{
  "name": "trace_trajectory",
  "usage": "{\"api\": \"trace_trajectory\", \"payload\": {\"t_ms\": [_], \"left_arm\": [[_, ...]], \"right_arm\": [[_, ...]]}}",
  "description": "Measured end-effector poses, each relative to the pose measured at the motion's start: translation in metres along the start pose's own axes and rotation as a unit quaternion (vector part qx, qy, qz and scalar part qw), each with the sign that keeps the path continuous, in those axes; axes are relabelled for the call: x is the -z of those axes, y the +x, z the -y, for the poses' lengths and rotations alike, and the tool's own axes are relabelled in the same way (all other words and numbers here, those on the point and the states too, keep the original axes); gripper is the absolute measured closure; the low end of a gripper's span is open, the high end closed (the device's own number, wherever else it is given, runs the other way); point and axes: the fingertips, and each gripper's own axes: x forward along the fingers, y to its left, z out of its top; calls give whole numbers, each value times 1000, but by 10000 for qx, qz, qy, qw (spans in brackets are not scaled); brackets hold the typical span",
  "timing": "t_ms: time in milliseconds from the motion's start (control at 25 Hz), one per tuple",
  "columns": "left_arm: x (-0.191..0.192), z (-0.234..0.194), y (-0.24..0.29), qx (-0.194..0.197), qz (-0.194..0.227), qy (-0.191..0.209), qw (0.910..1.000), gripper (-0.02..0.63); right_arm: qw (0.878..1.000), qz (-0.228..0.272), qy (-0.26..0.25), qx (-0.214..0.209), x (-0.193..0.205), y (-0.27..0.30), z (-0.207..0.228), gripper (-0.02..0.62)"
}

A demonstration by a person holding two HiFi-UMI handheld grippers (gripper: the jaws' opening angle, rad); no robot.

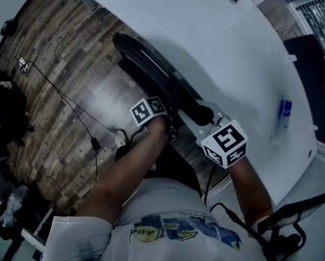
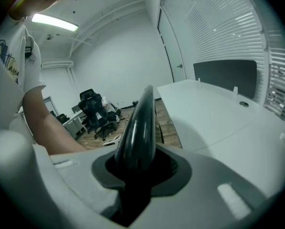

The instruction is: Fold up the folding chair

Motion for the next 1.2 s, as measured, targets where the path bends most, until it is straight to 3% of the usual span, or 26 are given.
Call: {"api": "trace_trajectory", "payload": {"t_ms": [1200], "left_arm": [[-6, 44, 35, 589, -419, 250, 9971, 451]], "right_arm": [[9996, 48, 276, -104, -6, -15, 76, 506]]}}
